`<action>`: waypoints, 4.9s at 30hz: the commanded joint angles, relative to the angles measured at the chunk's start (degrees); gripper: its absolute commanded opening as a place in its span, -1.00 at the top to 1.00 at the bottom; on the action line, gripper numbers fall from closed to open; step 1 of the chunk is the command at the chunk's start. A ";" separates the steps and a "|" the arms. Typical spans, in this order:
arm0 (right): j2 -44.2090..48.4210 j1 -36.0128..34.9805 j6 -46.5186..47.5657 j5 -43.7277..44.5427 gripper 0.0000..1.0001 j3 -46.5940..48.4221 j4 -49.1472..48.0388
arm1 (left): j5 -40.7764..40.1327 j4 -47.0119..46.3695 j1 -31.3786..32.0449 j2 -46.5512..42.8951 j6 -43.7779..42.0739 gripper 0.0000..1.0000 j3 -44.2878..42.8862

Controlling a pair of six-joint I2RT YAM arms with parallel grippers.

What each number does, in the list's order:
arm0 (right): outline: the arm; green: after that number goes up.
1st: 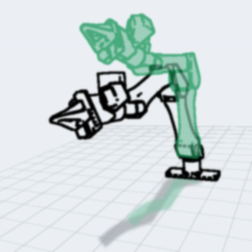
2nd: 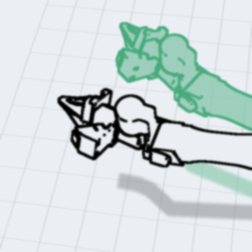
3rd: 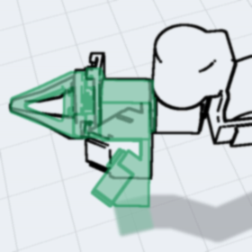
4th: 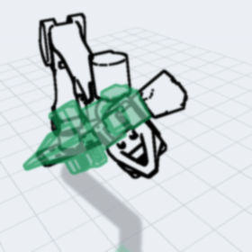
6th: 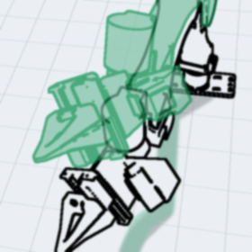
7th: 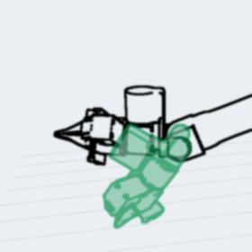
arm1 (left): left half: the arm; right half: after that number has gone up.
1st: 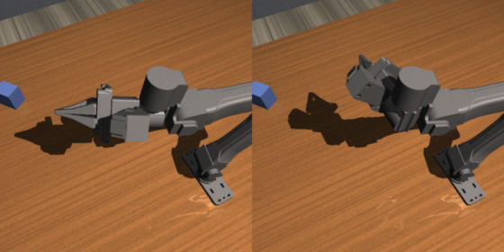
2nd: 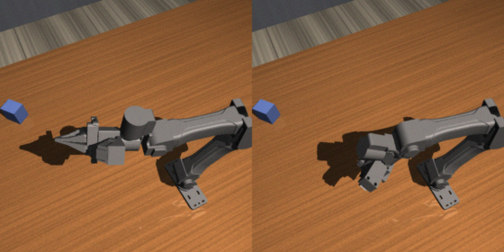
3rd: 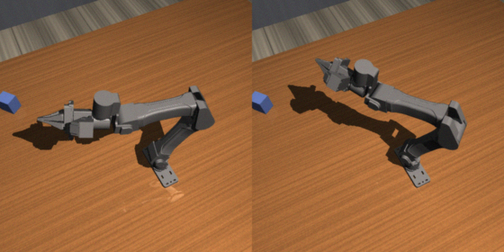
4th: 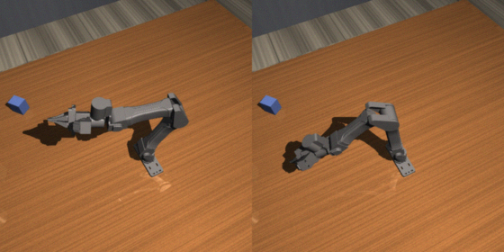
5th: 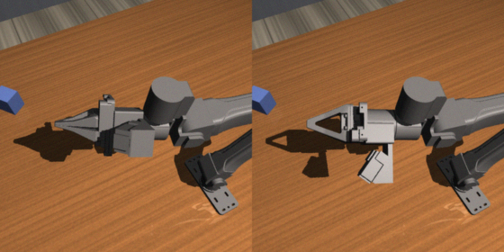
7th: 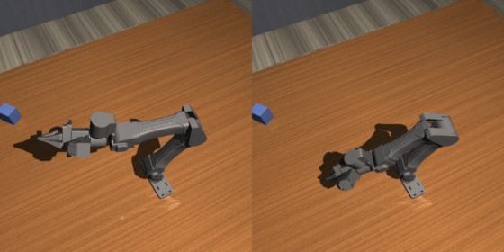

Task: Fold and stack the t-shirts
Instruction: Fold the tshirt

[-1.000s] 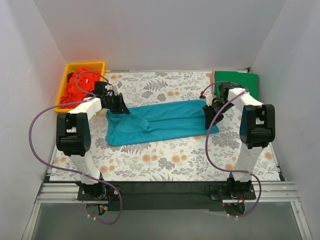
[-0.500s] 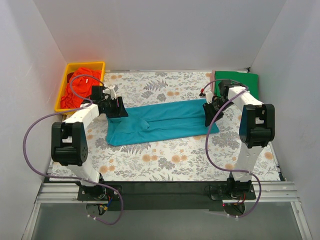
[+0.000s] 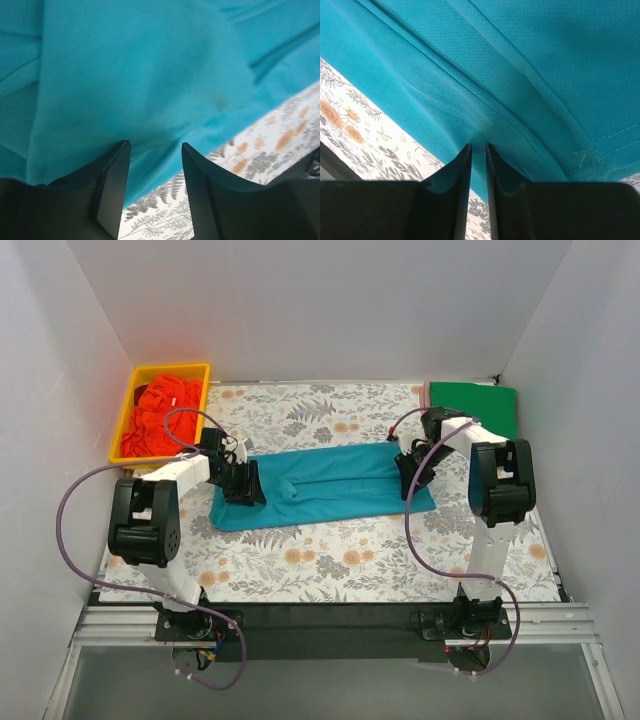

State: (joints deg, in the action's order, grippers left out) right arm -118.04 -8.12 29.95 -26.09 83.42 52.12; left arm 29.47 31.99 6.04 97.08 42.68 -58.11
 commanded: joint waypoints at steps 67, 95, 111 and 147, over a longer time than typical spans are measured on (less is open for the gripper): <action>-4.39 -16.93 -18.26 -13.64 0.65 14.84 -14.41 | 5.15 -4.03 6.09 8.92 1.44 0.51 -13.88; -24.35 -11.57 -24.59 -9.42 0.57 33.30 -23.99 | -2.49 -8.52 2.92 30.89 1.36 0.61 -33.47; 16.68 -16.55 -2.83 -5.13 -0.16 12.06 -13.10 | 10.34 -13.80 1.78 -17.69 -13.55 -0.82 -6.69; 29.19 -48.31 7.66 20.81 0.03 -39.90 -37.35 | 10.87 -15.19 13.29 -37.76 -57.18 -0.31 36.13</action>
State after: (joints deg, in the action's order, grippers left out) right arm -86.91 -56.01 36.49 -6.90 45.82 18.37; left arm 41.21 20.29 18.44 58.57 -12.71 -22.76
